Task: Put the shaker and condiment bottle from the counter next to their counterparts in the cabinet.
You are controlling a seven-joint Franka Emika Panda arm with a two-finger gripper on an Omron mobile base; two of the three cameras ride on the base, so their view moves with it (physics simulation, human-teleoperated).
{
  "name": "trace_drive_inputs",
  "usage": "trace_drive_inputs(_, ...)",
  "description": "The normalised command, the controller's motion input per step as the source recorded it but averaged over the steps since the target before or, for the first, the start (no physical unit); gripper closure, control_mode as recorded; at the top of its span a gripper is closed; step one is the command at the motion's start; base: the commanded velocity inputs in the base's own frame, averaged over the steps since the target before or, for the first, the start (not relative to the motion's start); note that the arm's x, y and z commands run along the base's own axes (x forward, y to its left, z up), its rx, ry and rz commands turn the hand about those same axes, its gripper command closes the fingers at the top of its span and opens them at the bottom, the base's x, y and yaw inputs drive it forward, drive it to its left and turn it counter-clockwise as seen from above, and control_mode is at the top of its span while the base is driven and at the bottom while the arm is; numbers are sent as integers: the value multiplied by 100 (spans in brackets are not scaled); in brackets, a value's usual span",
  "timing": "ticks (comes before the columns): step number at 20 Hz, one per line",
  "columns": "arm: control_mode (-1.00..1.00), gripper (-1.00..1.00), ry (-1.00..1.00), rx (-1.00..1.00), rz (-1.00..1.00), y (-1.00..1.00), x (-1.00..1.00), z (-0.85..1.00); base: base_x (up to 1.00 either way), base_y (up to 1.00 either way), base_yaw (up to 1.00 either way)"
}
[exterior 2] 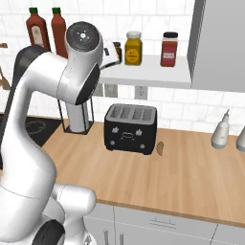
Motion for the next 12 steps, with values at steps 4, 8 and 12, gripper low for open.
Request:
trace_drive_inputs(4,-100,100,3,0,1,38,41,0,0,0,0)
trace_drive_inputs(8,-100,100,0,0,4,19,52,0,0,0,0)
trace_drive_inputs(12,-100,100,2,0,13,-3,27,-21,0,0,0)
